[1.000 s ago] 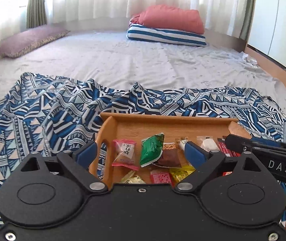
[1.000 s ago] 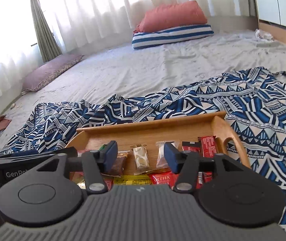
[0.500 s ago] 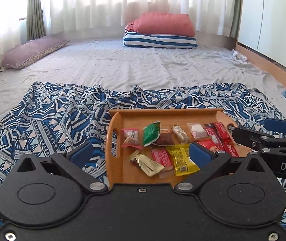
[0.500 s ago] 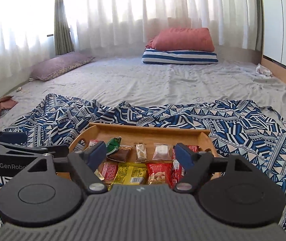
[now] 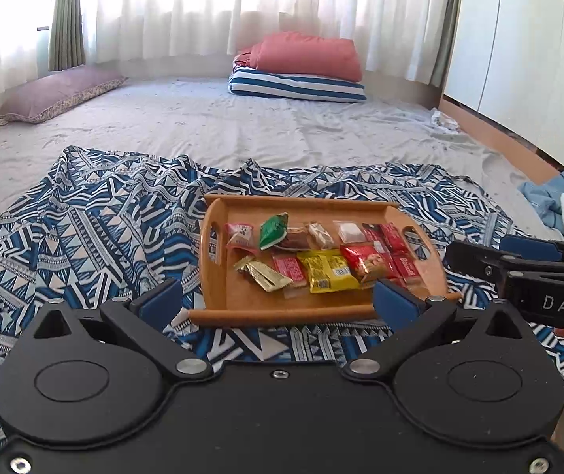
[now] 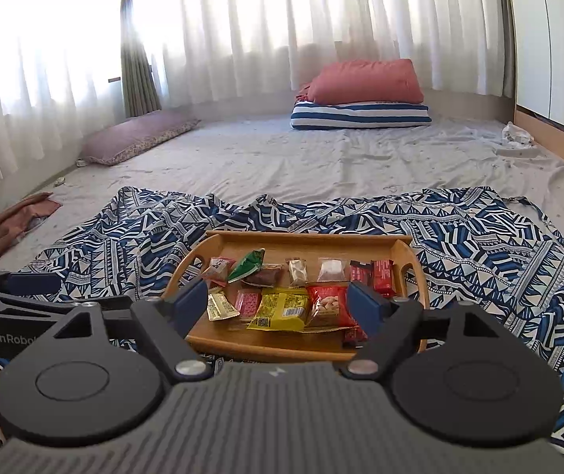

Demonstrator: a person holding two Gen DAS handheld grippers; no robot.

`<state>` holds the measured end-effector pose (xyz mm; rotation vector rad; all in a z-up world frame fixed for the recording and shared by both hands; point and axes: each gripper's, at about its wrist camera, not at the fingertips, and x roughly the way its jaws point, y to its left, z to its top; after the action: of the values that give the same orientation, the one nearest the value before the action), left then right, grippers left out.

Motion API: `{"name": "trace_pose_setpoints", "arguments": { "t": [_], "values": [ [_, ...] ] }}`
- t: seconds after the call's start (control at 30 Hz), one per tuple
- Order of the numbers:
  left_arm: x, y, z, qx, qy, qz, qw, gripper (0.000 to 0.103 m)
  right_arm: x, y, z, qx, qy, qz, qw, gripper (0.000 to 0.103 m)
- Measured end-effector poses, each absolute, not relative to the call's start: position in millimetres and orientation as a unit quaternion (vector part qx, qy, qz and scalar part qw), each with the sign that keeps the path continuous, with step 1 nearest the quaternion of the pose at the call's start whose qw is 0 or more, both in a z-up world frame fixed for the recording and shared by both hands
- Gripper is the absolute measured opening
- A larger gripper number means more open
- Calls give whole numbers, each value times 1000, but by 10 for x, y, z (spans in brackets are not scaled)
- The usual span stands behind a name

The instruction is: Organize snacks

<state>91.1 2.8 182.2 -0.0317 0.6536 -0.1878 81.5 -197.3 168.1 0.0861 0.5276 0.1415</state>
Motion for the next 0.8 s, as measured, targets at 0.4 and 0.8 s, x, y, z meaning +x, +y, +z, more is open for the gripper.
{"name": "trace_pose_setpoints", "arguments": {
  "t": [0.4, 0.8],
  "values": [
    [129, 43, 1792, 3, 323, -109, 940, 103, 26, -1979, 1763, 25, 212, 69, 975, 90],
    [99, 165, 1206, -14, 304, -74, 950, 103, -170, -1880, 1332, 3, 199, 60, 978, 92]
  ]
}}
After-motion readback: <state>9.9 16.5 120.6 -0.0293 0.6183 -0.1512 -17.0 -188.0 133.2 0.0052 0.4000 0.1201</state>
